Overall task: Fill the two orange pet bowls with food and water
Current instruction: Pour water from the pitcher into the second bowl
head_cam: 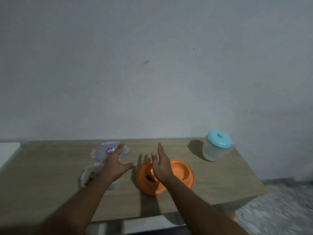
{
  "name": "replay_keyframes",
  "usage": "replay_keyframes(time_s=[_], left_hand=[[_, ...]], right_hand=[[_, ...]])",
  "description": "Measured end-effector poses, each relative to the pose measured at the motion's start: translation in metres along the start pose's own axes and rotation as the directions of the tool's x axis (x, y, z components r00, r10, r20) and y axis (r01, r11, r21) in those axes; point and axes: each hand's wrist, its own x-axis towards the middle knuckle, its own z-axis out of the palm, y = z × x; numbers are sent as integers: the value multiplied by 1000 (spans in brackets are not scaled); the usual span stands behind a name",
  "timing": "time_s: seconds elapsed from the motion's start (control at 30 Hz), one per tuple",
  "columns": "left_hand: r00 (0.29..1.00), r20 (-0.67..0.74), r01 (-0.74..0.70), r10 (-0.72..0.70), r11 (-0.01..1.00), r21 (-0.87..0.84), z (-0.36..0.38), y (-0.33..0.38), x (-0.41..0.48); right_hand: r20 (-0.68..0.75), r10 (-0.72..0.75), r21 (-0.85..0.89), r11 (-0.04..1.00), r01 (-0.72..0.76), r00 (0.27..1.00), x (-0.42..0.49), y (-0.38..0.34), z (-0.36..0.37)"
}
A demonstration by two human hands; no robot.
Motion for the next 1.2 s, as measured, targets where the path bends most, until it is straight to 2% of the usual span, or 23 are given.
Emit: replay_keyframes(time_s=[0.07,0.1,0.17,0.23,0.4,0.53,0.6,0.8,0.97,1.13,1.2], left_hand=[[1000,16,11,-10,999,-32,8,3,-1],[991,111,-70,70,998,-5,85,49,15],[985,168,-39,34,999,23,111,53,26],[985,172,-3,6,1000,-16,139,61,30],[964,256,-49,69,995,-84,241,132,24],[964,263,-11,42,993,-118,306,153,38],[963,264,-17,45,994,-109,330,161,44],[973,216,-52,78,991,-125,380,159,75],[984,170,-5,47,971,-239,390,190,69],[983,183,79,-10,923,-376,398,187,72],[984,176,94,-26,915,-393,401,182,74]], right_hand=[[-4,18,-16,1000,-18,1000,-1,4,-4],[-113,72,-15,997,-75,991,-2,51,-80],[-164,82,-19,996,-87,983,-3,65,-103],[-166,105,-12,994,-108,981,-12,72,-118],[-246,146,11,989,-148,958,-23,142,-200],[-281,90,23,996,-88,955,-21,182,-249],[-273,126,18,992,-126,954,-13,202,-270],[-285,165,12,986,-169,944,26,231,-308],[-287,177,-23,981,-191,941,56,249,-324],[-265,215,47,977,-210,940,64,254,-323],[-306,209,68,978,-197,929,65,254,-321]])
